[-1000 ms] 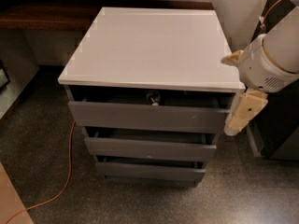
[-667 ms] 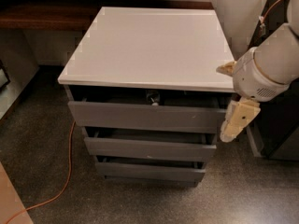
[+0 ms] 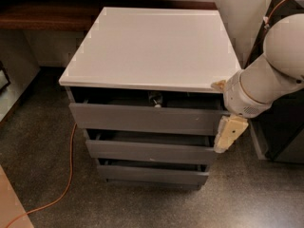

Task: Pick blue plastic bottle from top drawer and place on counter

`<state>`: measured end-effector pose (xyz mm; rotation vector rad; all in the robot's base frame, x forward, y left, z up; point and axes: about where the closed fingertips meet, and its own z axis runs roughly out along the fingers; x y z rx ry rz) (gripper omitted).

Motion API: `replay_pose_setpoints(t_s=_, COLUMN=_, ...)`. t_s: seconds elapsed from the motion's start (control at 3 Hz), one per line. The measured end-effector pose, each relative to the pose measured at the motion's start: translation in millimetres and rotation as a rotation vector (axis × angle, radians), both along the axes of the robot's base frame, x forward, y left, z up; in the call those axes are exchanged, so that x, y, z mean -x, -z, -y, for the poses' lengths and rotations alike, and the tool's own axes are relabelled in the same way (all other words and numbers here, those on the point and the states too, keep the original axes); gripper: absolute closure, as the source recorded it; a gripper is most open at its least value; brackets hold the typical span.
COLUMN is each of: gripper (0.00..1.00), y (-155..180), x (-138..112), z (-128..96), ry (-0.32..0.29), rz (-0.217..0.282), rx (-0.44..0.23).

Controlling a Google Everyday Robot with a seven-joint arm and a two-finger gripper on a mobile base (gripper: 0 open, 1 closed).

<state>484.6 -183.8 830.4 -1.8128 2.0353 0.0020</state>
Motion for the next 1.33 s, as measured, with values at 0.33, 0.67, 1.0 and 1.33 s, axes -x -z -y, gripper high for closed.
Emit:
replay_pose_setpoints(t_s=0.33, gripper=0.0, y=31, x=-18, z=2, ry=-0.007, rz=0.045, rx=-0.046)
replay_pose_setpoints(t_s=0.67, gripper=0.0, y=31, x=-18, z=2, ry=-0.007, rz=0.045, rx=-0.046)
replay_pose_setpoints(t_s=1.0, gripper=0.0, y=52, x=-25, z=-10, ry=-0.03, rz=0.031, rx=-0.053)
replay_pose_setpoints(t_s=1.33, gripper=0.0, y=73, x=-34, z=-18, ry=-0.05, rz=0.017, rx=-0.06)
